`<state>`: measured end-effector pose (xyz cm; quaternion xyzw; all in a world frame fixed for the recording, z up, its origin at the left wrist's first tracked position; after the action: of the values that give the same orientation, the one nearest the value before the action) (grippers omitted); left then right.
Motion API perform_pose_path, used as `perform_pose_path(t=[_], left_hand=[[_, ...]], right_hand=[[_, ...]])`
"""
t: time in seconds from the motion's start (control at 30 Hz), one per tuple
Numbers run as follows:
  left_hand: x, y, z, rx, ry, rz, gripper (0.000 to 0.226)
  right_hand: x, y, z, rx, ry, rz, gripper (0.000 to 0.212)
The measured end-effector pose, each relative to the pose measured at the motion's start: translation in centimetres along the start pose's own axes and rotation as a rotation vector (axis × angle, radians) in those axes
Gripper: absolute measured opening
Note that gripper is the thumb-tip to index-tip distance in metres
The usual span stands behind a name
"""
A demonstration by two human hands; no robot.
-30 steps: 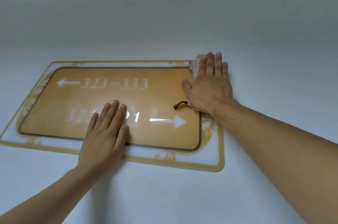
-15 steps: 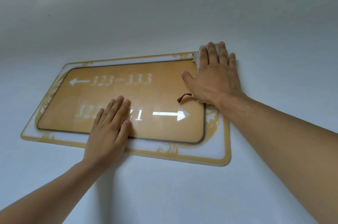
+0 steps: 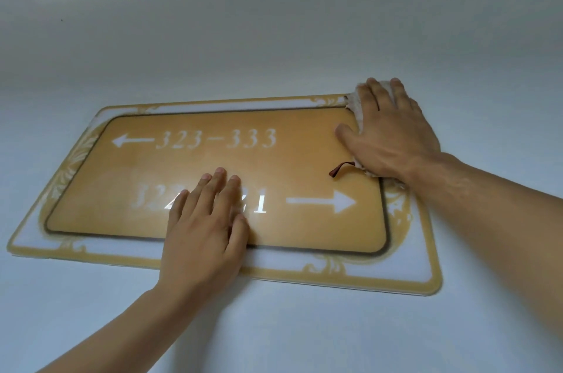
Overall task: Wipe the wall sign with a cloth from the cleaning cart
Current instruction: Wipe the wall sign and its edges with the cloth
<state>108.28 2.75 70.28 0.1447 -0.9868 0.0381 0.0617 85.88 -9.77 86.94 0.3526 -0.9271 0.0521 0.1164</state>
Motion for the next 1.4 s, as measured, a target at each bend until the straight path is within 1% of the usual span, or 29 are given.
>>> perform_pose_path(t=[0.17, 0.33, 0.63, 0.77, 0.87, 1.0, 1.03, 1.1, 1.13, 1.2, 1.27, 1.4], left_hand=[[-0.6, 0.9, -0.8, -0.041, -0.049, -0.031, 0.057], [-2.8, 0.5, -0.5, -0.1, -0.163, -0.04, 0.064], [-3.0, 0.5, -0.6, -0.119, -0.174, -0.029, 0.064], [-2.7, 1.0, -0.5, -0.094, -0.168, -0.024, 0.063], [-2.5, 1.7, -1.6, -0.041, -0.206, -0.038, 0.055], [-2.5, 2.8, -3.9, 0.046, -0.241, 0.016, 0.031], [-3.1, 2.8, -4.5, 0.054, -0.267, 0.011, 0.031], [-5.4, 2.6, -5.2, 0.04, -0.313, -0.035, 0.047], [-6.6, 2.5, -5.5, 0.021, -0.302, -0.042, 0.056], [-7.9, 2.2, -5.8, -0.012, -0.212, 0.021, 0.064], [-8.2, 1.9, -5.8, -0.017, -0.159, 0.053, 0.067], [-8.1, 1.6, -5.6, -0.011, -0.17, 0.043, 0.067]], right_hand=[[0.0, 0.1, 0.3, -0.019, -0.045, -0.002, 0.083], [-0.4, 0.3, 0.1, -0.034, -0.083, -0.029, 0.079], [-0.7, 0.2, 0.1, -0.029, -0.13, -0.03, 0.078], [-0.7, 0.0, 0.3, -0.016, -0.134, -0.037, 0.077], [-0.6, 0.1, 0.1, -0.009, -0.131, -0.052, 0.074], [-0.4, 0.2, 0.2, -0.014, -0.132, -0.073, 0.074], [-0.4, 0.2, 0.3, -0.013, -0.145, -0.075, 0.075], [-0.5, 0.1, 0.3, -0.019, -0.176, -0.063, 0.076], [-0.5, 0.1, 0.3, -0.026, -0.183, -0.058, 0.077], [-0.3, 0.1, 0.3, -0.034, -0.196, -0.068, 0.076], [-0.2, 0.1, 0.2, -0.021, -0.214, -0.1, 0.073], [-0.7, 0.1, 0.3, -0.013, -0.226, -0.083, 0.072]])
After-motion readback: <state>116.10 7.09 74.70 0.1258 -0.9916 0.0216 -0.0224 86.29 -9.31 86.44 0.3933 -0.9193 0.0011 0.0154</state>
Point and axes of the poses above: each hand's wrist, its own z-axis away from the middle knuckle, its own y-axis out of the back of the hand, x = y × z, the point moved 2 cm from there along -z, towards the middle knuckle, and after that the axes turned 5 degrees about y, right-handed, at the moved point
